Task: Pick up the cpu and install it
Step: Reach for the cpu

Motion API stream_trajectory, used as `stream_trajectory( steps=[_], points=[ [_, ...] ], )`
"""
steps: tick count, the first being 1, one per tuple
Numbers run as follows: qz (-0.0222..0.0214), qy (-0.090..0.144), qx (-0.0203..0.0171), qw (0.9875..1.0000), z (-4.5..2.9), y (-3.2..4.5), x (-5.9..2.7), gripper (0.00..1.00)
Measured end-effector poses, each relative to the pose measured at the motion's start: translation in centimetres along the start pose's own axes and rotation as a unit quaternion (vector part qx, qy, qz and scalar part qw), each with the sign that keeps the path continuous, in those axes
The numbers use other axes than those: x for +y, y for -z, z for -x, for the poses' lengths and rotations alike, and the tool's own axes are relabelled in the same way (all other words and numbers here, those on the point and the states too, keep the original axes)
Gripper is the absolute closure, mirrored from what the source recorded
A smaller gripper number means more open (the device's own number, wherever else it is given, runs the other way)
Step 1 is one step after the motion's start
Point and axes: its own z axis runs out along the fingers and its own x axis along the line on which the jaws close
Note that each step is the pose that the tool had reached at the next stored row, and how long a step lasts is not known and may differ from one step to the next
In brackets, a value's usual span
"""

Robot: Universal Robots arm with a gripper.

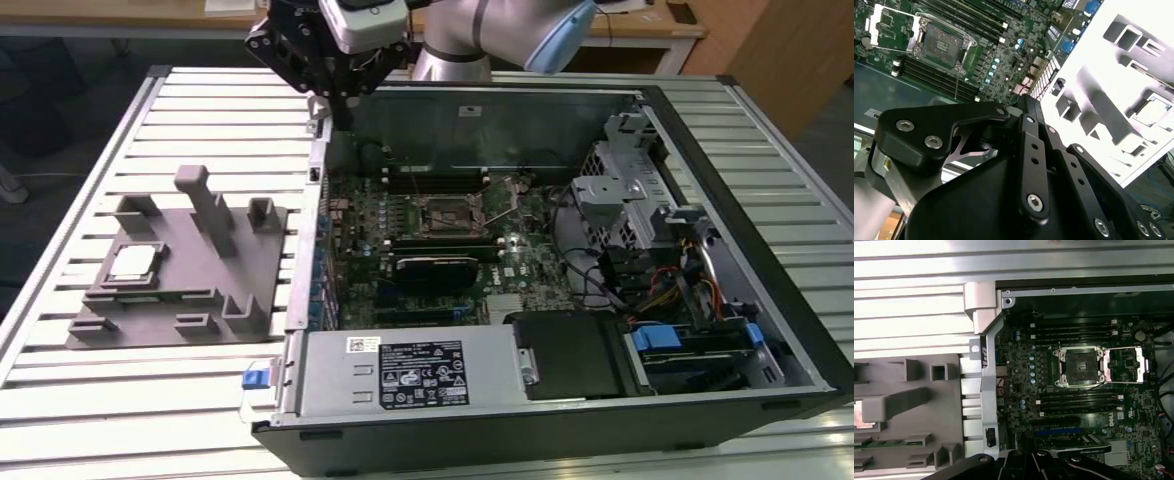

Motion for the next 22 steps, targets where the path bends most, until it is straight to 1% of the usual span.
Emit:
stream_trajectory(
  steps=[7,22],
  points=[
    [0.0,0.0,0.0,1.0,-0.74,0.01,-0.06,0.89],
    [0.0,0.0,0.0,1.0,-3.25,0.04,-0.25,0.89]
  ],
)
